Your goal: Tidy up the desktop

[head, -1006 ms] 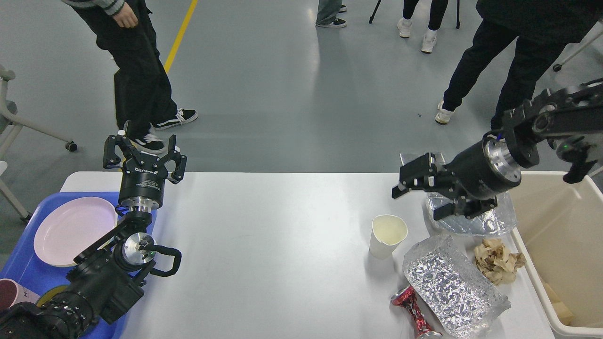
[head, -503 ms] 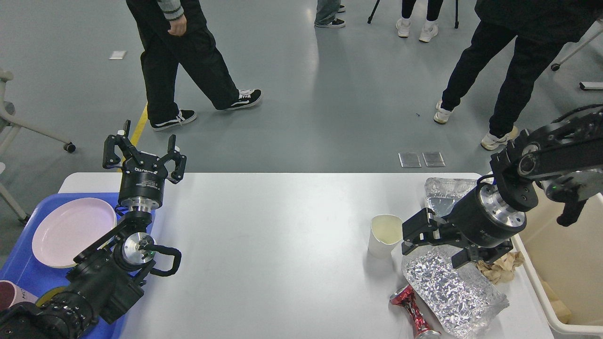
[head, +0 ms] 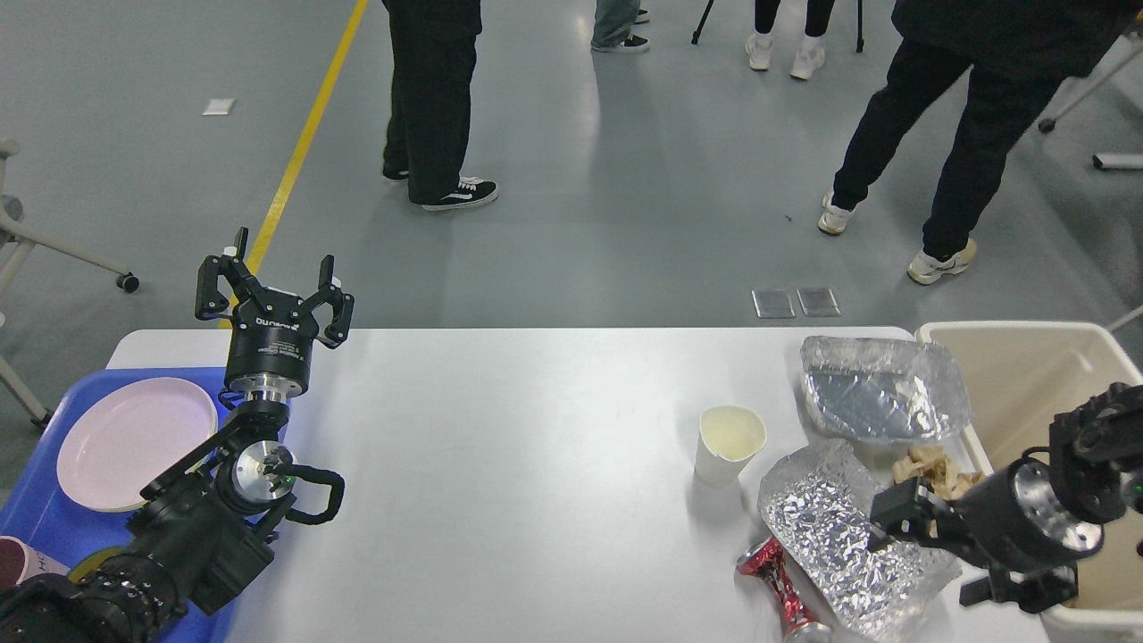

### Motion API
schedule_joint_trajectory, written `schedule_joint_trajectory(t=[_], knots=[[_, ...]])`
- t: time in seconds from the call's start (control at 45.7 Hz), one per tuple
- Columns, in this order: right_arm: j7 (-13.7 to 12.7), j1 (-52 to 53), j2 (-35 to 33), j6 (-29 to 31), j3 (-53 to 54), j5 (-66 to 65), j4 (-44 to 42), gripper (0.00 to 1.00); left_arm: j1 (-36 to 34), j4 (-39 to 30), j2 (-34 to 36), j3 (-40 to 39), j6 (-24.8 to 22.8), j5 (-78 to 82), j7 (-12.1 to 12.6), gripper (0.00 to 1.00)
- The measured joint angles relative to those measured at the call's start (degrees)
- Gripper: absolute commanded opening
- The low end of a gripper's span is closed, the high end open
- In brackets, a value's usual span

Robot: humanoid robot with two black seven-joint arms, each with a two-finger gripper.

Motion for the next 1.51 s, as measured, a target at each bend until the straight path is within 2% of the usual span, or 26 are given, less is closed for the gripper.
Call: schedule_joint_trajectory(t=[0.175, 0.306, 0.656, 0.678, 0.722, 0.744, 0.809, 0.831, 0.875, 1.05, 1.225, 1.509], knots=[[0.5, -16.3, -3.8, -16.5, 2.5, 0.1, -0.9, 1.0, 0.0, 0.0, 0.0, 0.0, 0.0, 0.0, 0.0, 0.97], [1.0, -28.6, -5.7, -25.4, 9.7, 0.1, -2.6, 1.0, 0.0, 0.0, 0.0, 0.0, 0.0, 0.0, 0.0, 0.97], [3.9, -50.6, -8.2, -32.1, 33.6, 0.0, -11.6, 1.0, 0.0, 0.0, 0.0, 0.0, 0.0, 0.0, 0.0, 0.97], [4.0, -51.3, -8.2, -32.2, 34.5, 0.0, -12.0, 0.98, 0.0, 0.0, 0.0, 0.0, 0.0, 0.0, 0.0, 0.97], [4.1, -52.4, -8.2, -32.3, 35.8, 0.0, -12.7, 0.86, 0.0, 0.0, 0.0, 0.0, 0.0, 0.0, 0.0, 0.97], [4.1, -53.0, -8.2, -32.3, 36.4, 0.0, -12.9, 0.76, 0.0, 0.0, 0.0, 0.0, 0.0, 0.0, 0.0, 0.97], [4.8, -54.3, -8.2, -32.3, 37.6, 0.1, -13.3, 0.25, 0.0, 0.0, 0.0, 0.0, 0.0, 0.0, 0.0, 0.97], [5.1, -54.6, -8.2, -32.3, 37.8, 0.1, -13.3, 0.15, 0.0, 0.0, 0.0, 0.0, 0.0, 0.0, 0.0, 0.97], [5.8, -54.9, -8.2, -32.3, 38.0, 0.0, -13.1, 0.01, 0.0, 0.0, 0.0, 0.0, 0.0, 0.0, 0.0, 0.97], [6.6, -55.0, -9.0, -32.3, 37.6, -0.6, -10.0, 0.0, 0.0, 0.0, 0.0, 0.0, 0.0, 0.0, 0.0, 0.97], [6.8, -54.6, -13.6, -34.1, 37.8, -2.8, -4.6, 0.0, 0.0, 0.0, -0.1, 0.0, 0.0, 0.0, -0.1, 0.97], [7.0, -53.7, -20.5, -35.1, 38.1, -4.5, -2.4, 0.0, 0.0, 0.0, -0.1, 0.0, 0.0, 0.0, -0.1, 0.97]])
